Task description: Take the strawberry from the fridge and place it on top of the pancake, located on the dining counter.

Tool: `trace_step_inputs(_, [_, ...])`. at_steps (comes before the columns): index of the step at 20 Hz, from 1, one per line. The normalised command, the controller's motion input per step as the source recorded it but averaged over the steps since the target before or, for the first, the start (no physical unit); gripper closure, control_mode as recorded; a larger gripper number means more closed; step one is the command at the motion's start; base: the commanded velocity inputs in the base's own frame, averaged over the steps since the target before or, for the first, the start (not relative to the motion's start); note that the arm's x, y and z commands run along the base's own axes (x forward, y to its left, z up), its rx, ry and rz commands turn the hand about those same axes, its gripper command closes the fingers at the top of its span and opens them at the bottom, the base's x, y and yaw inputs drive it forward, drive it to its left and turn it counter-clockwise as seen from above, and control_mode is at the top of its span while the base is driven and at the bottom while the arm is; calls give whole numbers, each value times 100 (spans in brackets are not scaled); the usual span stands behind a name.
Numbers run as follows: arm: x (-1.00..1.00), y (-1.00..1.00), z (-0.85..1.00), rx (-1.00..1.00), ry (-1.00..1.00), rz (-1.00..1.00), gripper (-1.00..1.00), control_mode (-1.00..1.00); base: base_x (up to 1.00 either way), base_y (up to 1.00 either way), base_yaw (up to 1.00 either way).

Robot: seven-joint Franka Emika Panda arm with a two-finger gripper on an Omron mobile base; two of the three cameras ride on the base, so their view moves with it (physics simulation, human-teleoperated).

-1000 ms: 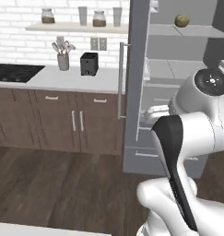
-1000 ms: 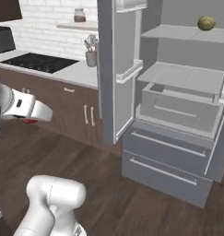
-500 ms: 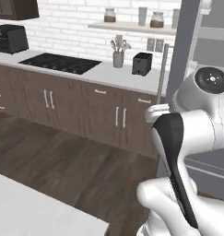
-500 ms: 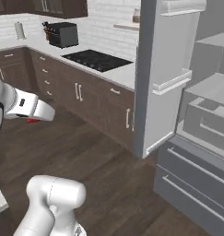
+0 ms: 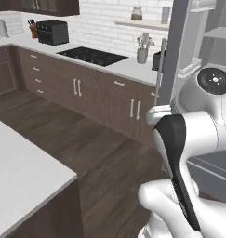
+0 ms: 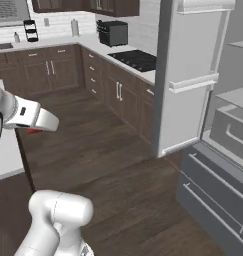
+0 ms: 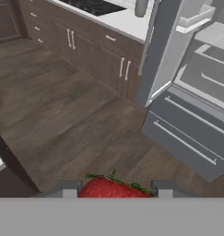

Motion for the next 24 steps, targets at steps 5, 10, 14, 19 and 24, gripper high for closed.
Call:
trace_step_inputs(5, [0, 0, 0, 0, 0, 0, 100, 100, -76, 15, 51])
trace_step_inputs(10, [0, 0, 0, 0, 0, 0, 100, 100, -63, 79, 45])
trace_step_inputs(14, [0, 0, 0, 0, 0, 0, 100, 100, -50, 100, 37])
trace_step_inputs(19, [0, 0, 0, 0, 0, 0, 100, 100, -39, 100, 32])
trace_step_inputs(24, [0, 0, 0, 0, 0, 0, 100, 100, -34, 100, 31])
